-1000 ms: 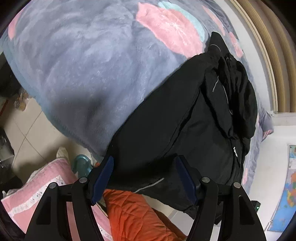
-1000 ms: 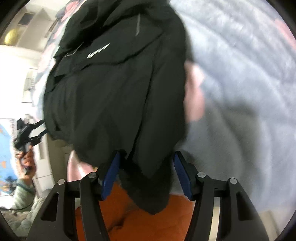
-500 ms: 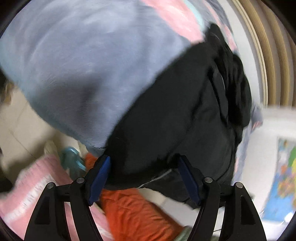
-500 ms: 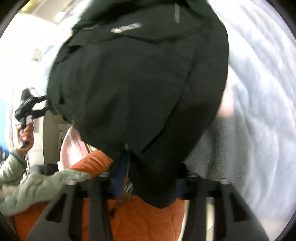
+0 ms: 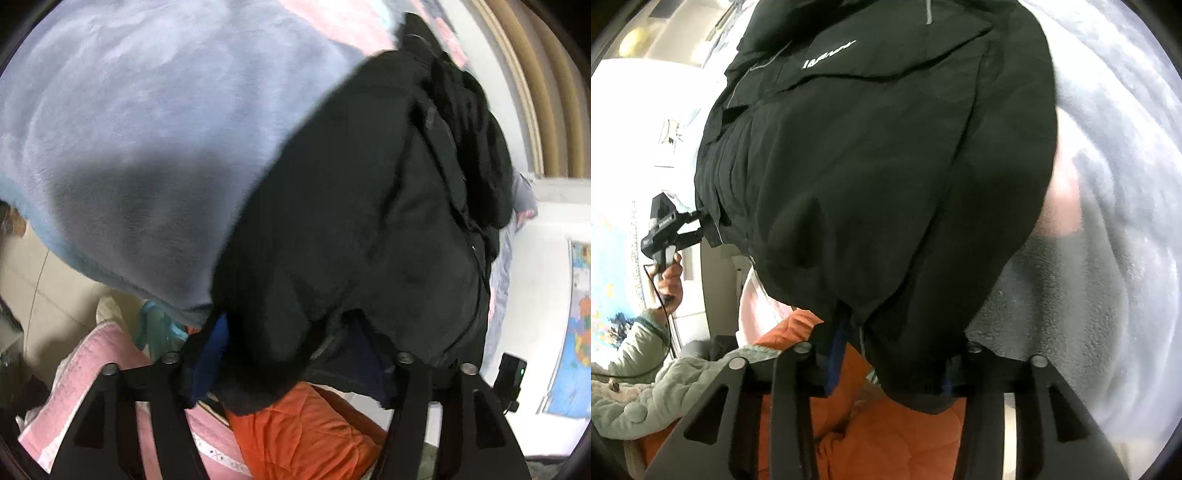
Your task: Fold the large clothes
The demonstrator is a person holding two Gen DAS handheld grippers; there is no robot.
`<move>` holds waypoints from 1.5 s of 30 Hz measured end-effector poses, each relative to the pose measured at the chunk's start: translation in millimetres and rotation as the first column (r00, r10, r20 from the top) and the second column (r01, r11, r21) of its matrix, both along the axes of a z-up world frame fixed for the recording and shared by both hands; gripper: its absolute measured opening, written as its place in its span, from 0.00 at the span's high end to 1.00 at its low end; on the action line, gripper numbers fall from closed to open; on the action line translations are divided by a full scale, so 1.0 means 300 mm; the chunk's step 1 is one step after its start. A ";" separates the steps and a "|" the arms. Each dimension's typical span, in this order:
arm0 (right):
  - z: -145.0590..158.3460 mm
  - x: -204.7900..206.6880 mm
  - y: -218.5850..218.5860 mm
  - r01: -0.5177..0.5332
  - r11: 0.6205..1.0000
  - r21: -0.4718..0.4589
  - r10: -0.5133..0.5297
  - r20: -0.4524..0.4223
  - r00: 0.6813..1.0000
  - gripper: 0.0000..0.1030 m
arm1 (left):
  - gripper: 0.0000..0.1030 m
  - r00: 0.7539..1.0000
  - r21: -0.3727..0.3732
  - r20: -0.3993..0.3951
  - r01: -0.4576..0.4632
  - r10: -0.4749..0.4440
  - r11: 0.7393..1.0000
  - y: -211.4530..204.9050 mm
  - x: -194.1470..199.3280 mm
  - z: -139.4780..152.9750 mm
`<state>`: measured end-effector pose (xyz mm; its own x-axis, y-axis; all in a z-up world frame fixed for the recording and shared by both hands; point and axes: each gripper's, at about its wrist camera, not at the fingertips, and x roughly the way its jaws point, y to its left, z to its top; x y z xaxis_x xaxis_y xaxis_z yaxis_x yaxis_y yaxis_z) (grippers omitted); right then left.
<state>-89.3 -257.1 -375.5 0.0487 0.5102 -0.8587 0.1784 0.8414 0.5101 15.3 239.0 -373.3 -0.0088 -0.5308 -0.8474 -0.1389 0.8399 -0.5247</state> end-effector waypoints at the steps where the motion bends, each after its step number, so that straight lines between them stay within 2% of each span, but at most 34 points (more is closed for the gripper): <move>1: 0.002 0.001 0.007 -0.012 1.000 -0.010 0.012 0.000 1.000 0.53 | 0.30 1.000 -0.015 -0.009 -0.016 0.015 1.000 0.019 0.000 -0.004; 5: -0.006 0.007 0.026 -0.042 0.999 -0.032 0.042 -0.007 0.999 0.51 | 0.24 0.999 -0.023 -0.032 -0.023 0.022 0.999 0.063 -0.015 -0.012; 8: -0.021 0.015 0.035 -0.053 0.998 -0.030 0.052 -0.021 0.998 0.49 | 0.24 0.998 0.011 -0.068 -0.006 0.007 1.000 0.067 -0.016 -0.052; 10: -0.023 0.025 0.038 -0.063 0.997 -0.038 0.062 -0.024 0.998 0.49 | 0.24 0.995 0.000 -0.093 -0.025 0.025 1.000 0.073 -0.018 -0.074; 12: -0.014 0.025 0.054 -0.084 0.995 -0.056 0.083 -0.013 0.996 0.49 | 0.24 0.998 0.015 -0.063 -0.027 0.028 1.000 0.084 -0.027 -0.055; 13: -0.008 0.023 0.065 -0.094 0.993 -0.072 0.094 -0.006 0.996 0.53 | 0.24 0.999 0.019 -0.041 -0.029 0.030 0.999 0.088 -0.033 -0.037; 15: 0.002 0.017 0.073 -0.108 0.990 -0.092 0.110 0.016 0.994 0.60 | 0.24 1.000 -0.020 -0.005 -0.018 0.018 1.000 0.091 -0.049 -0.011; 17: 0.007 0.015 0.072 -0.098 0.991 -0.087 0.101 0.029 0.994 0.64 | 0.25 1.000 -0.019 0.016 0.007 -0.006 1.000 0.083 -0.049 -0.002; 19: 0.019 0.017 0.071 -0.092 0.993 -0.078 0.095 0.040 0.995 0.71 | 0.55 0.999 -0.008 -0.003 0.042 -0.042 0.999 0.049 -0.044 -0.020; 20: 0.032 0.018 0.072 -0.094 0.993 -0.077 0.098 0.050 0.994 0.73 | 0.78 0.997 0.001 -0.011 0.076 -0.076 0.997 0.023 -0.043 -0.020; 23: 0.105 0.012 0.061 -0.102 0.993 -0.064 0.107 0.088 0.990 0.75 | 0.88 0.978 0.059 0.043 0.202 -0.204 0.978 -0.040 -0.062 0.056; 26: 0.152 0.015 0.052 -0.104 0.993 -0.051 0.109 0.116 0.987 0.75 | 0.88 0.980 0.032 0.057 0.191 -0.193 0.981 -0.023 -0.069 0.124; 30: 0.131 0.045 0.077 -0.093 0.995 -0.031 0.095 0.104 0.990 0.75 | 0.88 0.977 -0.056 0.127 0.179 -0.171 0.982 -0.049 -0.051 0.221; 33: 0.156 0.061 0.089 -0.088 0.996 -0.029 0.091 0.136 0.987 0.79 | 0.88 0.961 -0.022 0.150 0.240 -0.234 0.971 -0.127 -0.005 0.268; 37: 0.265 0.077 0.044 -0.044 0.999 0.014 0.040 0.206 0.978 0.81 | 0.88 0.926 0.000 0.236 0.304 -0.296 0.953 -0.211 0.058 0.395; 43: 0.448 0.145 -0.059 0.040 0.998 0.056 -0.056 0.313 0.948 0.81 | 0.88 0.890 -0.028 0.366 0.303 -0.272 0.953 -0.232 0.174 0.596; 45: 0.503 0.184 -0.091 0.071 0.996 0.063 -0.088 0.348 0.933 0.81 | 0.88 0.875 -0.003 0.402 0.297 -0.271 0.955 -0.249 0.231 0.663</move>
